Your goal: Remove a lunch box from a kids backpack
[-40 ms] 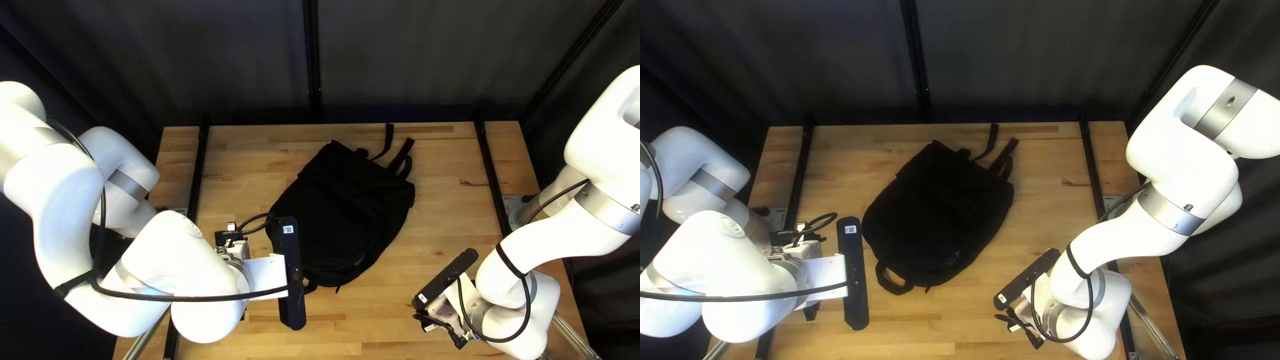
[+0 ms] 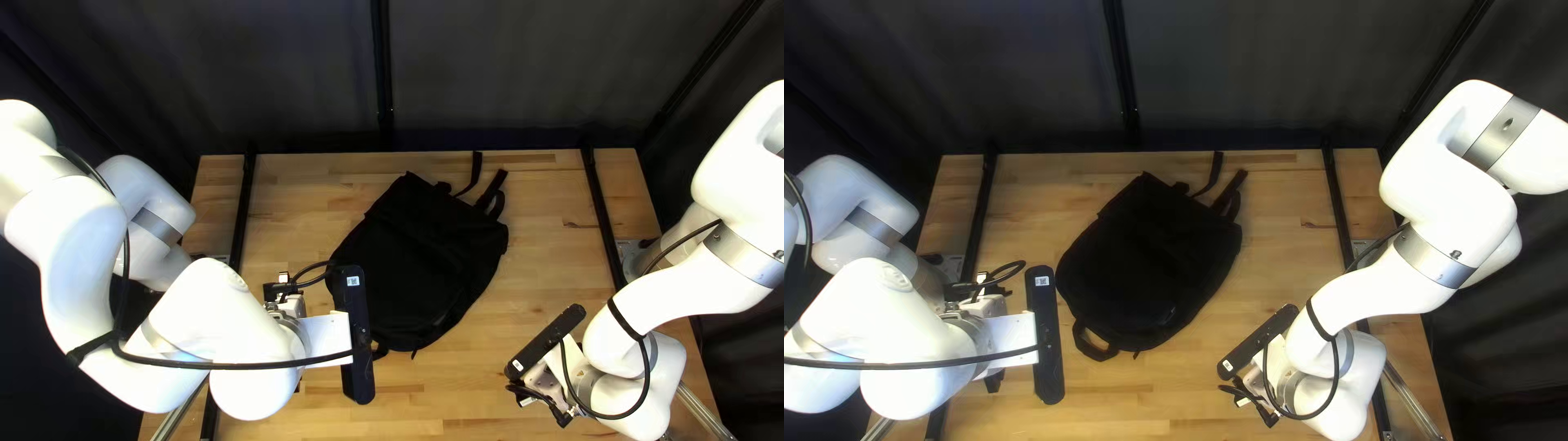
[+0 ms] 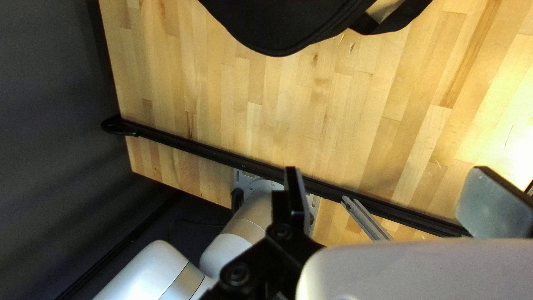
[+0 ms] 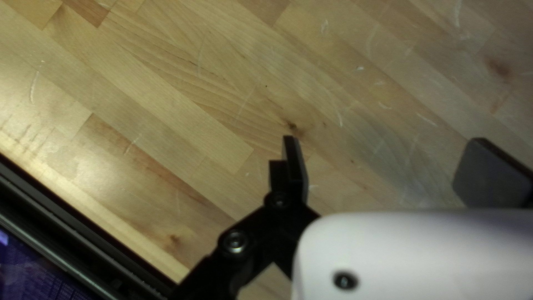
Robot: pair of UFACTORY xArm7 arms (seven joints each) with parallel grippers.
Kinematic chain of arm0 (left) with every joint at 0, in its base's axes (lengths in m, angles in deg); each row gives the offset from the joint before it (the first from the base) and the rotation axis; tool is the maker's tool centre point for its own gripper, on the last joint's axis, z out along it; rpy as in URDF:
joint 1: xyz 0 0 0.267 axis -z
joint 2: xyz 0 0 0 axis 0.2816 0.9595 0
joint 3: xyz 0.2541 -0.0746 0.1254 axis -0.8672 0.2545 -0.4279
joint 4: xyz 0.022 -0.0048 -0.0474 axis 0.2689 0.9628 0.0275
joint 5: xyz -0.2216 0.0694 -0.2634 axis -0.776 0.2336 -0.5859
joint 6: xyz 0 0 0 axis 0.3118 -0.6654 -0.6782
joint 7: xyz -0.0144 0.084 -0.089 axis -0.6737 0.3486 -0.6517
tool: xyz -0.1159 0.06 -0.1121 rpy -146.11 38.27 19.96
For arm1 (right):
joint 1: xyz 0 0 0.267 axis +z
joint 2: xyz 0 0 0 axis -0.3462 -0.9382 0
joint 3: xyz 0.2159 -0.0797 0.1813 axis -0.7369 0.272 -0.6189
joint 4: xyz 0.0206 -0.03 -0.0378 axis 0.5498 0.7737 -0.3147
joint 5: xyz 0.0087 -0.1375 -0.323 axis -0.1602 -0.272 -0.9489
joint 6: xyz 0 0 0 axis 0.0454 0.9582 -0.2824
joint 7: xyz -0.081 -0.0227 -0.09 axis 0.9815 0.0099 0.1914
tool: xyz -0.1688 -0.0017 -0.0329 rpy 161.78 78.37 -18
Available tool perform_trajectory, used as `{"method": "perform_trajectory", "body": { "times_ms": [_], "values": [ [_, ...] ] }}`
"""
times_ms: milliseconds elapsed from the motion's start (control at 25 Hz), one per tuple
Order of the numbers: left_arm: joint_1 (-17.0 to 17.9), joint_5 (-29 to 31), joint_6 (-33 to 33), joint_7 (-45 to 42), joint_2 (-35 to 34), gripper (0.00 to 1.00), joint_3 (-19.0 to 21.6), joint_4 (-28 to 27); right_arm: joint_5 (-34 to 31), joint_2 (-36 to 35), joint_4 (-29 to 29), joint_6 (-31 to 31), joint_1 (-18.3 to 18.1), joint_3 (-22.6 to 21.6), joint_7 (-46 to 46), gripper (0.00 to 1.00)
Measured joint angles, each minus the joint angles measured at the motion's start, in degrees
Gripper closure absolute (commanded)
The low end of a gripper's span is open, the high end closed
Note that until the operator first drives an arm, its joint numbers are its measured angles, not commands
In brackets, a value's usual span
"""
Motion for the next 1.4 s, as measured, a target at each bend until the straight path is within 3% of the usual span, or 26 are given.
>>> {"method": "perform_trajectory", "body": {
  "times_ms": [640, 880, 1160, 1400],
  "values": [
    [0.00, 0.00, 0.00, 0.00, 0.00, 0.00, 0.00, 0.00, -0.13, 0.00, 0.11, -0.04, 0.03, -0.06, -0.06, 0.00],
    [0.00, 0.00, 0.00, 0.00, 0.00, 0.00, 0.00, 0.00, -1.72, 0.67, 4.05, -3.28, -0.69, 0.29, 2.46, 0.00],
    [0.00, 0.00, 0.00, 0.00, 0.00, 0.00, 0.00, 0.00, 7.37, 10.05, 9.37, -6.21, -1.98, 2.76, 19.79, 0.00],
    [0.00, 0.00, 0.00, 0.00, 0.00, 0.00, 0.00, 0.00, 14.40, 16.03, 8.43, -2.14, -2.64, 9.21, 42.61, 0.00]
  ]
}}
